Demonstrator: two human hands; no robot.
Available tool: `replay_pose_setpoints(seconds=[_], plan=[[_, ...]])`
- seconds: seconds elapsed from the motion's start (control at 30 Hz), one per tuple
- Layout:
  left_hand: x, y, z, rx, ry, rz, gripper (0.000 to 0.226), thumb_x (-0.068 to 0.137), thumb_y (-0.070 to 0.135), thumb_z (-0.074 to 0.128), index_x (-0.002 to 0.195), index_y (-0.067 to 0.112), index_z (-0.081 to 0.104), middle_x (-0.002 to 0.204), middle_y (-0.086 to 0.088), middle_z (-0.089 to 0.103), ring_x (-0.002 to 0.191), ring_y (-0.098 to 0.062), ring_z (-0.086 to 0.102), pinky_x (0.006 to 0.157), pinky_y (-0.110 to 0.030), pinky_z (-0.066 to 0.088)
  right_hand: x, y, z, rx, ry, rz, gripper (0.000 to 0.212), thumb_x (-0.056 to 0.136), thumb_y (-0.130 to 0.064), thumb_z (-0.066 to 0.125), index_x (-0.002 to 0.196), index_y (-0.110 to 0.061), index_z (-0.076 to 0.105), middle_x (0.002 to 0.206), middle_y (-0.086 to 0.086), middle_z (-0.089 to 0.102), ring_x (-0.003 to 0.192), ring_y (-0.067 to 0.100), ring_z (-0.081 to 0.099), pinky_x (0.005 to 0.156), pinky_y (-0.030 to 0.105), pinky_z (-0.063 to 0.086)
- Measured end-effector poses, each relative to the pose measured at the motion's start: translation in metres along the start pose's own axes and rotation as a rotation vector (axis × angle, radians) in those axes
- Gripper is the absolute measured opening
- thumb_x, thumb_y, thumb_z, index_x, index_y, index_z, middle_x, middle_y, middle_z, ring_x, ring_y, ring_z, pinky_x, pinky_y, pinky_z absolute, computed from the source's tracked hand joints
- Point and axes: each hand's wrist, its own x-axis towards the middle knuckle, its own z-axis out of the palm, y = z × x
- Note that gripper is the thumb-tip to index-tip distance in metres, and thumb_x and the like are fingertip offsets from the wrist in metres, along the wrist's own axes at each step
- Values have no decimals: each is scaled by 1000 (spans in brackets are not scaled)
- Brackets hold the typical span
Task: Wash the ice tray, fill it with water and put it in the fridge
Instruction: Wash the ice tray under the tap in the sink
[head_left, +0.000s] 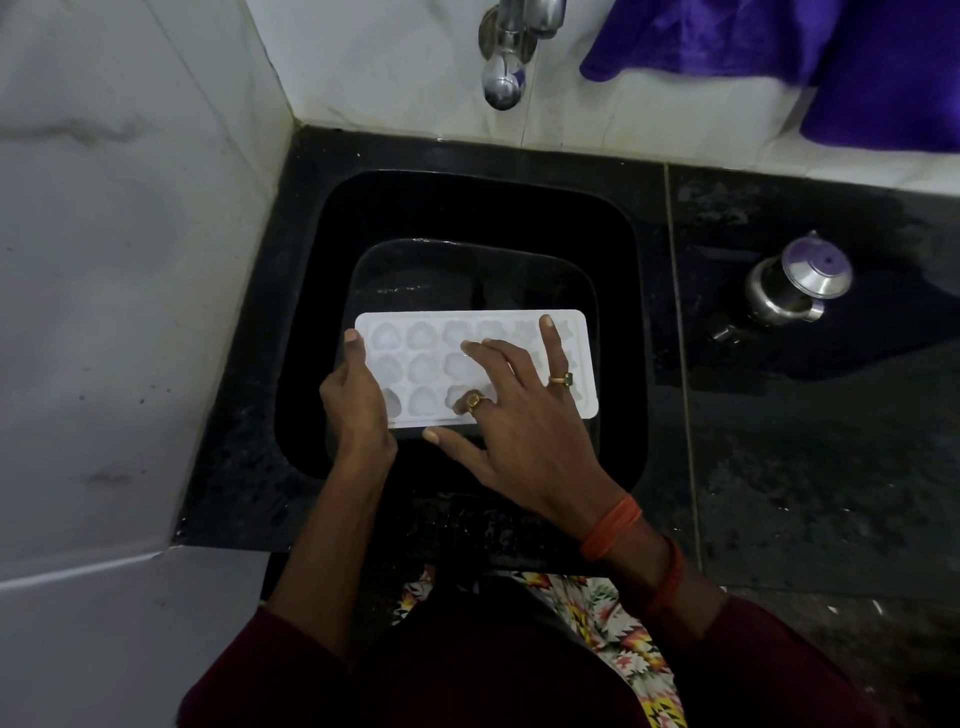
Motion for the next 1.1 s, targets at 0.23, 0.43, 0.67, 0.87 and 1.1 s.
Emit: replay_pose_setpoints(seconds=[0.23,0.43,0.67,0.87,1.1], plan=[[0,1,1,-18,-7,-3,37,99,55,52,87,25,69,89,3,75,86,-22,74,83,-42,61,2,2,0,-21,-36,-29,63,97,-68,41,103,-18,79,144,13,57,139,29,47,125,58,-2],[-1,4,1,-38,-15,0,37,101,53,51,91,21,69,93,-1,75,86,-22,74,75,-38,62,5,4,-2,0,-30,0,54,96,-67,47,100,-23,79,143,14,58,138,30,48,125,60,1],[1,4,2,-35,-4,-14,38,99,55,52,93,22,70,96,-2,76,85,-23,74,77,-40,62,7,6,-4,-6,-37,29,56,97,-67,45,97,-23,80,144,13,57,139,29,47,125,56,-8],[1,4,4,-17,-9,-9,38,98,57,52,90,25,70,92,1,76,85,-23,74,83,-46,62,7,6,-4,-27,-76,4,54,96,-65,47,99,-23,80,145,17,55,139,33,48,125,57,-6],[-2,5,5,-50,-5,-5,36,100,53,52,88,23,69,89,1,76,85,-23,75,75,-39,62,9,9,-5,-47,-58,15,54,97,-66,45,96,-25,80,147,14,54,140,30,46,125,59,-4]])
